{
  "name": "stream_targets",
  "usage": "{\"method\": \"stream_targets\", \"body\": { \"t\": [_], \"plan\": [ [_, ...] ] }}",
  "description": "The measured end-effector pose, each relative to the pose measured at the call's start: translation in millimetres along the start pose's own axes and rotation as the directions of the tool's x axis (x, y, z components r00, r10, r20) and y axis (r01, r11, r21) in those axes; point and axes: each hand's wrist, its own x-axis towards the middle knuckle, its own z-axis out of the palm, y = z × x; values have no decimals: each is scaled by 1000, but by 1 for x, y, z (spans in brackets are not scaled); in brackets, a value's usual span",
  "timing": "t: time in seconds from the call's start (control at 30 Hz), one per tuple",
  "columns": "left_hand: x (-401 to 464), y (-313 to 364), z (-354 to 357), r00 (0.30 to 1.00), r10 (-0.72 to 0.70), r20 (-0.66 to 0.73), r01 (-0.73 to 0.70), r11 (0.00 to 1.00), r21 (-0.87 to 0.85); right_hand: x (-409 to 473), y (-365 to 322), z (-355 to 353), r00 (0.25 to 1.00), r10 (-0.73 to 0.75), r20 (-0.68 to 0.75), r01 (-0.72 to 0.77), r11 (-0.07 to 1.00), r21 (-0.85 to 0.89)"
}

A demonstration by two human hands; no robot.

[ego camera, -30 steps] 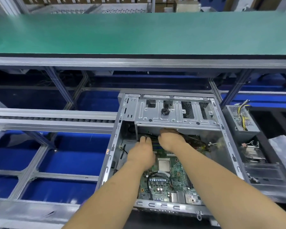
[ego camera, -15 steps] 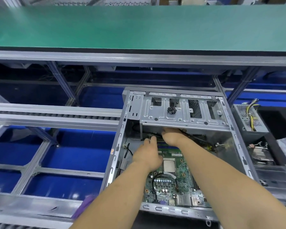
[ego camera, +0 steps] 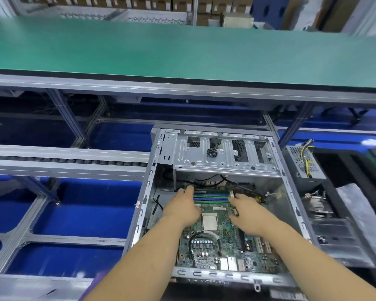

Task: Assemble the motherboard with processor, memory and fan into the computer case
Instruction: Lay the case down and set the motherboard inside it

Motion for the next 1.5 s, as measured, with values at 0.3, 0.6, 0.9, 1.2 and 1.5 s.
{"method": "stream_targets", "body": {
  "t": [0.3,0.6,0.9,1.2,1.5],
  "plan": [
    [-2,-3,-3,1000,4,-25,-4,1000,-5,-12,15,9,934,351,-70,-352,936,-6],
    [1,-5,-1,999,26,-44,-24,999,36,4,12,1,864,493,-105,-446,845,296],
    [5,-7,2,998,34,-54,-33,999,12,1,-8,6,986,-15,-167,81,913,400],
    [3,-6,0,998,34,-50,-33,999,14,-11,-5,-3,923,205,-325,-154,973,174],
    [3,-6,0,998,36,-55,-35,999,6,-28,-13,0,910,326,-256,-371,916,-153]
  ]
}}
